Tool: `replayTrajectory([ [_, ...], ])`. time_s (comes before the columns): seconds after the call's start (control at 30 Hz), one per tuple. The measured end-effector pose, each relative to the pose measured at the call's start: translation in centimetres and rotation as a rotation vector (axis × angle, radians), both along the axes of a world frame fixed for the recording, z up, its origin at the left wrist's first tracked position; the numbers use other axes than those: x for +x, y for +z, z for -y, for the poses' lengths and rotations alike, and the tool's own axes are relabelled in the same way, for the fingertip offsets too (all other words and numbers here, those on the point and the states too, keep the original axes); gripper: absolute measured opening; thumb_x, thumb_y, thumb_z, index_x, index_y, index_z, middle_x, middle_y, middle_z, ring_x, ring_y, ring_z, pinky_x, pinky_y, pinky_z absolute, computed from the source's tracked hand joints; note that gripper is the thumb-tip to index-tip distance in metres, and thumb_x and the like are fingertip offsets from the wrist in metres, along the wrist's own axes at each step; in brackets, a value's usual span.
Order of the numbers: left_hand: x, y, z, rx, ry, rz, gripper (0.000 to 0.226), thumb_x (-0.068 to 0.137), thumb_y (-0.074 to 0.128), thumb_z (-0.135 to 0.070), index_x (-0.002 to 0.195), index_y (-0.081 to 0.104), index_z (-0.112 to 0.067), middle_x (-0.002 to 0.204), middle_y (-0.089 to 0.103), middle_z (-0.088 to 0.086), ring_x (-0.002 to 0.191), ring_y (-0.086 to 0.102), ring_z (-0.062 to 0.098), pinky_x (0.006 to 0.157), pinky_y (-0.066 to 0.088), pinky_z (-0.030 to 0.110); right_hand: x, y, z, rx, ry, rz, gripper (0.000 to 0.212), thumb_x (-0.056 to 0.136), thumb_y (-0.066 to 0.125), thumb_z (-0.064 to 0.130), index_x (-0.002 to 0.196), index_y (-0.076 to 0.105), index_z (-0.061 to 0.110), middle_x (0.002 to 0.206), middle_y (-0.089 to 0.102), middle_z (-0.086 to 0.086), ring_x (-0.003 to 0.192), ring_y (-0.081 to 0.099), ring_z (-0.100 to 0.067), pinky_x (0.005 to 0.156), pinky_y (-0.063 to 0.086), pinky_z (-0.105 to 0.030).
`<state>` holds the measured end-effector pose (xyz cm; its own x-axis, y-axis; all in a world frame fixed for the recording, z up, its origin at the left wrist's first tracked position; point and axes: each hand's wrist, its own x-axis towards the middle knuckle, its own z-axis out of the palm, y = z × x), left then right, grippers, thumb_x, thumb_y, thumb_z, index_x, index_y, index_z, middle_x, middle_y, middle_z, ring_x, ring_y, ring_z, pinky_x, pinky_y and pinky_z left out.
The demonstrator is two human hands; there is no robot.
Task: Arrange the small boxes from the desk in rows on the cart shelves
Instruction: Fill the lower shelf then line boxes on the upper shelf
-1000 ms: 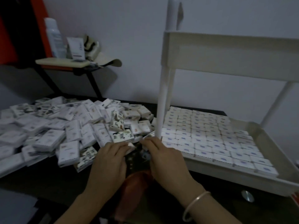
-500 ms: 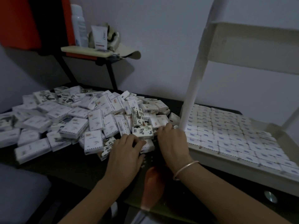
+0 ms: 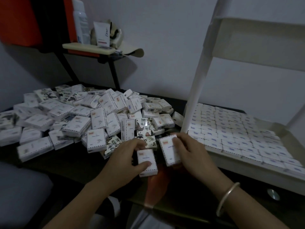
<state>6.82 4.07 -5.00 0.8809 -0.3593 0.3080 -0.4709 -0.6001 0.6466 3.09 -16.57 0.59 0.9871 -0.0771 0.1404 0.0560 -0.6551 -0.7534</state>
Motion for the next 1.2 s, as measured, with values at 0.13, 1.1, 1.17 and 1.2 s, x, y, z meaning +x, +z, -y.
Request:
replayTrajectory([
  [0.13, 0.3, 0.4, 0.1, 0.152, 0.037, 0.035, 0.061, 0.078, 0.072, -0.053, 0.132, 0.053, -0.031, 0.115, 0.054, -0.017, 0.109, 0.048, 0.003, 0.091, 0.043, 0.027, -1.5, -0.7, 0.2, 0.447, 0.036, -0.164, 0.027, 0.101, 0.043, 0.032, 0.126, 0.052, 0.03, 0.094, 0.067, -0.008, 0.065, 0.071, -0.027, 0.052, 0.058, -0.036],
  [1.1, -1.2, 9.2, 15.3, -0.283, -0.301, -0.017, 0.025, 0.086, 0.068, -0.013, 0.097, 0.065, -0.035, 0.097, 0.065, -0.023, 0.086, 0.061, 0.002, 0.068, 0.044, 0.01, -6.6, 4.6, 16.5, 0.463, -0.221, 0.285, 0.028, 0.087, 0.066, 0.008, 0.106, 0.063, 0.029, 0.095, 0.075, 0.005, 0.085, 0.071, -0.012, 0.067, 0.055, -0.024],
  [1.17, -0.7, 10.1, 17.2, -0.245, -0.267, 0.109, 0.022, 0.085, 0.069, -0.023, 0.1, 0.065, -0.039, 0.091, 0.062, -0.029, 0.069, 0.056, 0.005, 0.061, 0.04, 0.011, -6.2, 5.5, 18.5, 0.435, -0.315, 0.344, 0.022, 0.087, 0.067, 0.012, 0.104, 0.064, 0.025, 0.088, 0.075, 0.002, 0.079, 0.071, -0.012, 0.065, 0.054, -0.024],
  [1.2, -0.3, 10.4, 18.2, -0.256, -0.268, 0.127, 0.023, 0.085, 0.069, -0.026, 0.102, 0.064, -0.041, 0.092, 0.062, -0.032, 0.057, 0.052, 0.006, 0.056, 0.039, 0.012, -5.9, 6.0, 19.4, 0.407, -0.35, 0.356, 0.019, 0.087, 0.067, 0.016, 0.104, 0.064, 0.025, 0.086, 0.075, 0.001, 0.078, 0.071, -0.012, 0.069, 0.054, -0.027],
])
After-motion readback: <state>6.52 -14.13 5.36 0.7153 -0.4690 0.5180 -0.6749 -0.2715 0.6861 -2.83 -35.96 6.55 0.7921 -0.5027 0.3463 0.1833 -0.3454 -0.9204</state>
